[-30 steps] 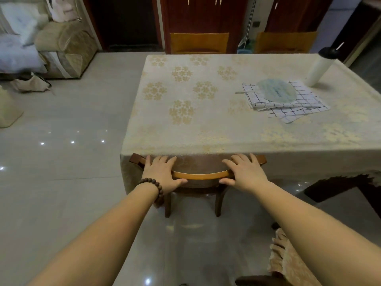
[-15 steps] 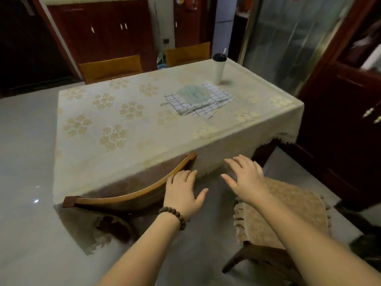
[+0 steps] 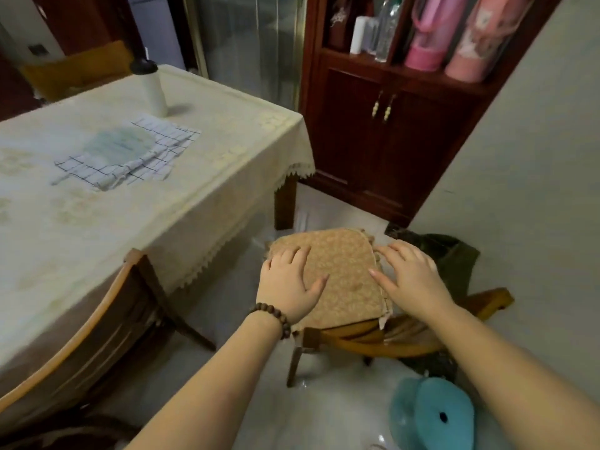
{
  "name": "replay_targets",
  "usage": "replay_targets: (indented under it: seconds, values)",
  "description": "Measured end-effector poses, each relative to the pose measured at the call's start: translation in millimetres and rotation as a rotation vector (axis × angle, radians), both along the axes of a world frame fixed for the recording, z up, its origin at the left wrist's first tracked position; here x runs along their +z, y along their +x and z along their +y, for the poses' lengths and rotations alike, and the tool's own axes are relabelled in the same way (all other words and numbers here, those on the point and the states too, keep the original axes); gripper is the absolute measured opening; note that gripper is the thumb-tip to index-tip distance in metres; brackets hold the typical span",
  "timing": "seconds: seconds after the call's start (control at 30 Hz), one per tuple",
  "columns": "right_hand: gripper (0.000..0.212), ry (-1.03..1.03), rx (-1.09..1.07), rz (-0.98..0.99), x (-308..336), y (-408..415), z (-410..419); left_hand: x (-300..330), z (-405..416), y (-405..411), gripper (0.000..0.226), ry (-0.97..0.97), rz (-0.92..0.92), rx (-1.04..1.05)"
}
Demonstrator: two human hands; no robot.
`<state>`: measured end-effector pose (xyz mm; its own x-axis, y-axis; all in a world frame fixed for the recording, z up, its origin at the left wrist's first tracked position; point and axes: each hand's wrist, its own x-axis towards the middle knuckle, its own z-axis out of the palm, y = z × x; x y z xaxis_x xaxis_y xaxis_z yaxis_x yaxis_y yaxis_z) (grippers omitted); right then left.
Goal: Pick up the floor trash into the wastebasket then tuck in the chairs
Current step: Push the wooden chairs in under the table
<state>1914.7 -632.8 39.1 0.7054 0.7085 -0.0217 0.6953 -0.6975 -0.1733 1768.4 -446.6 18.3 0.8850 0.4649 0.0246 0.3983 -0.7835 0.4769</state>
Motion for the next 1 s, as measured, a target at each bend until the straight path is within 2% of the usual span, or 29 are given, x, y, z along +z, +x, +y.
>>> replay_targets:
  seconds: [0.23,0.3,0.4,0.47,0.53,0.63,0.67,0.73,0.83,1.0]
  values:
    - [0.064,-0.033,0.022,0.085,-13.2,39.3,-96.0,-6.4,-65.0,34.7,0.075,-0.013,0.103,-0.096]
    - [0.073,-0.070,0.052,0.114,-20.2,50.8,-121.6,-11.8,-85.3,39.6,0.082,-0.045,0.204,-0.122]
    - [0.086,-0.138,0.118,0.125,-34.1,69.7,-156.7,-27.3,-107.0,43.0,0.110,-0.131,0.378,-0.181]
    - [0.090,-0.193,0.189,0.102,-42.4,79.4,-173.4,-33.1,-117.2,40.7,0.116,-0.107,0.511,-0.252]
    - [0.093,-0.240,0.278,0.058,-49.4,81.7,-179.7,-33.2,-124.6,37.6,0.107,0.056,0.618,-0.325]
    - [0.096,-0.287,0.390,0.013,-59.3,77.2,-175.2,-32.7,-133.5,36.4,0.076,0.273,0.668,-0.331]
    - [0.092,-0.311,0.410,-0.005,-62.2,74.9,-172.5,-33.3,-136.0,35.5,0.067,0.332,0.663,-0.315]
    - [0.071,-0.304,0.409,-0.055,-67.3,73.2,-169.0,-34.5,-140.3,33.1,0.054,0.415,0.639,-0.294]
    - [0.043,-0.234,0.373,-0.099,-72.7,73.3,-165.9,-36.8,-141.0,26.7,0.047,0.494,0.571,-0.306]
    - [0.033,-0.155,0.356,-0.143,-79.1,72.4,-157.0,-35.6,-125.2,24.2,0.045,0.541,0.542,-0.355]
